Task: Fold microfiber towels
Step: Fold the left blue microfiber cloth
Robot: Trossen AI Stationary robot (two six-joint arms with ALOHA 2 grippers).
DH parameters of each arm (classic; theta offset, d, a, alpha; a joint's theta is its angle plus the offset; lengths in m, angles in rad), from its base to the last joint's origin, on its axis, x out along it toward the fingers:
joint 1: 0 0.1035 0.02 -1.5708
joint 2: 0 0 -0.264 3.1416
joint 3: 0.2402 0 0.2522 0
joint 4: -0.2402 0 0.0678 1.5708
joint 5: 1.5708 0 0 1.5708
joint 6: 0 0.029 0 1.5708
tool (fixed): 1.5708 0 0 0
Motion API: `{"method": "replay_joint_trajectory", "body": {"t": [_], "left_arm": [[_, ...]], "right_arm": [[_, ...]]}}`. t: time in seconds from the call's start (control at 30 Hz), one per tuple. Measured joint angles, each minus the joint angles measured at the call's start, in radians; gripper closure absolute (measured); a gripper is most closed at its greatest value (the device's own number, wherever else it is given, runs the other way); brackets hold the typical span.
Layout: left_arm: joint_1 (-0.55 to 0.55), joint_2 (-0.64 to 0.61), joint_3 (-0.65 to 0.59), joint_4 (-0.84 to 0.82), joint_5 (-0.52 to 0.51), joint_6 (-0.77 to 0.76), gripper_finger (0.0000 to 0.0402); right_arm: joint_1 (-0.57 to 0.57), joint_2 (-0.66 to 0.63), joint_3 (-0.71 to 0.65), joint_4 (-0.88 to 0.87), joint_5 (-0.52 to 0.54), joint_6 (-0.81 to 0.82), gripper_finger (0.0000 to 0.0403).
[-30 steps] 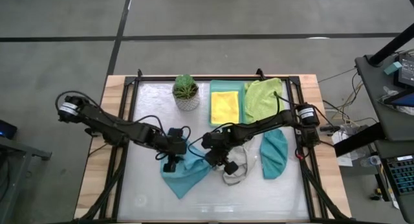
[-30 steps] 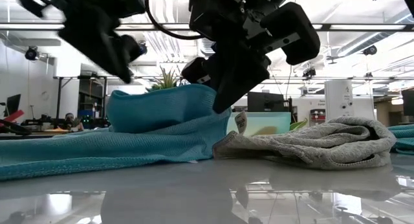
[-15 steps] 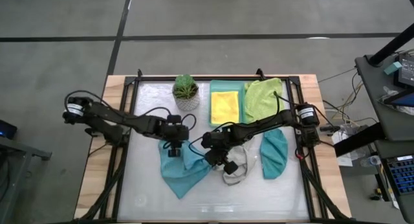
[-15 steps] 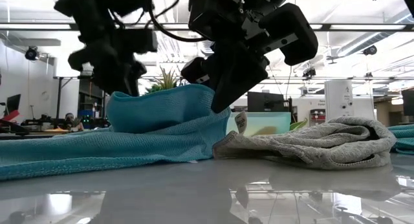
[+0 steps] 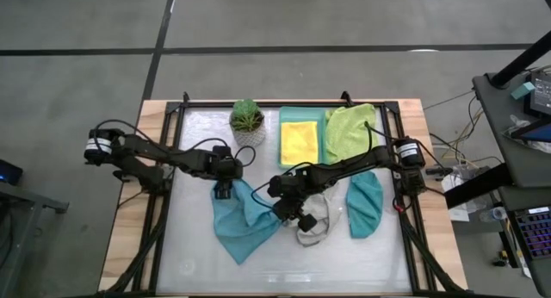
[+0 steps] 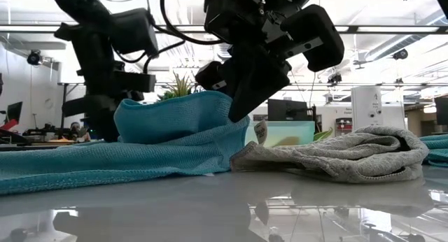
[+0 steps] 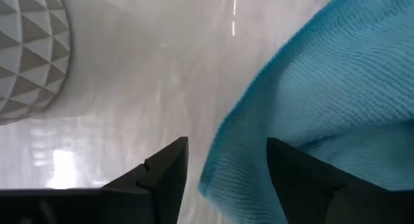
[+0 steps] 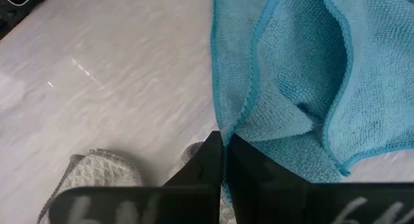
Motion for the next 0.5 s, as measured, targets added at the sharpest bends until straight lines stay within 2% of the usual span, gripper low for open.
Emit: {"method": "replay_joint_trajectory", "body": {"t": [0.17,0.23,0.37,0.5], "left_arm": [[0.0,0.0,-0.003,-0.017,0.003,-0.006,0.0241],[0.0,0.0,-0.003,-0.017,0.003,-0.005,0.0278],[0.0,0.0,0.012,-0.062,0.007,-0.006,0.038],[-0.008,-0.016,0.045,-0.141,-0.018,-0.007,0.0398]], "right_arm": [[-0.005,0.0,0.0,0.0,0.0,-0.001,0.0394],[-0.007,0.0,0.0,0.0,0.0,-0.003,0.0394],[-0.01,0.0,0.0,0.0,0.001,-0.006,0.0394],[-0.016,0.0,0.0,0.0,0.023,0.002,0.0394]]}}
